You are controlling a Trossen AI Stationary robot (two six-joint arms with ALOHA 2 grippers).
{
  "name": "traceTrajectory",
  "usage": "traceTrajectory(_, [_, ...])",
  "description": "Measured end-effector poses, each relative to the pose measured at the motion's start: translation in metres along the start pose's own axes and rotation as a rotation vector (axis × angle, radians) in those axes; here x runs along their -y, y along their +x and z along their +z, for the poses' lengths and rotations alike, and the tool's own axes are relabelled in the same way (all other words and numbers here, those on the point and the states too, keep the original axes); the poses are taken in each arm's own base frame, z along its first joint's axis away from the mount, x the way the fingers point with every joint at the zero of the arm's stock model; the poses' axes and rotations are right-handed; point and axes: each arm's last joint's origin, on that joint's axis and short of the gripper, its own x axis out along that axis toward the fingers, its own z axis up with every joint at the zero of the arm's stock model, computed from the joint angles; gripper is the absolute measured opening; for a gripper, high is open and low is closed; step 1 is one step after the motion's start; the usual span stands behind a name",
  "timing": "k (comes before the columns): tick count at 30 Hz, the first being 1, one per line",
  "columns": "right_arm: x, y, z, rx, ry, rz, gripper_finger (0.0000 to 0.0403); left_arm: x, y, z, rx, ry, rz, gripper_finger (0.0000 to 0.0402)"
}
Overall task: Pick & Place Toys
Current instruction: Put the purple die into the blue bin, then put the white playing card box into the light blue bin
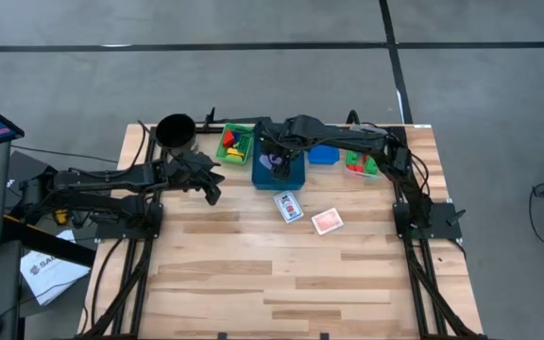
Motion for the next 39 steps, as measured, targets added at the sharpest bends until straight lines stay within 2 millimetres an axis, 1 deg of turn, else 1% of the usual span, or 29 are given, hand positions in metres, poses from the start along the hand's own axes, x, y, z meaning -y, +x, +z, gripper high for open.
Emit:
traceTrajectory(5, [0.008,0.010,-0.005,-0.034,0.033,-0.006,0.0326,0.000,0.000,0.000,0.000,-0.030,0.000,0.0000])
traceTrajectory(8, [0.005,0.011,-0.009,-0.062,0.016,0.084,0.0326,0.000,0.000,0.000,0.000,-0.033,0.000,0.0000])
traceTrajectory(11, [-0.003,0.008,-0.010,-0.061,-0.053,0.195,0.0326,0.000,0.000,0.000,0.000,-0.033,0.000,0.0000])
traceTrajectory(13, [-0.009,0.008,-0.010,-0.057,-0.088,0.213,0.0326,0.000,0.000,0.000,0.000,-0.033,-0.001,0.0000])
traceTrajectory(16, [-0.013,0.007,-0.008,-0.046,-0.103,0.214,0.0326,0.000,0.000,0.000,0.000,-0.040,-0.001,0.0000])
traceTrajectory(20, [-0.013,0.008,-0.006,-0.022,-0.081,0.195,0.0326,0.000,0.000,0.000,-0.001,-0.059,-0.002,0.0000])
traceTrajectory(22, [-0.011,0.008,-0.006,-0.029,-0.067,0.153,0.0326,0.000,0.000,0.000,-0.002,-0.059,-0.005,0.0000])
traceTrajectory(26, [-0.004,0.009,-0.007,-0.055,-0.033,0.038,0.0326,0.000,0.000,0.000,-0.002,-0.060,-0.005,0.0000])
traceTrajectory(30, [0.004,0.010,-0.010,-0.078,0.009,-0.027,0.0326,0.000,0.000,0.000,-0.002,-0.060,-0.005,0.0000])
traceTrajectory(34, [0.005,0.009,-0.011,-0.088,0.008,0.000,0.0326,0.000,0.000,0.000,-0.002,-0.060,-0.004,0.0000])
traceTrajectory(39, [-0.003,-0.004,-0.005,-0.043,-0.036,0.075,0.0327,0.000,0.000,0.000,-0.002,-0.060,-0.004,0.0000])
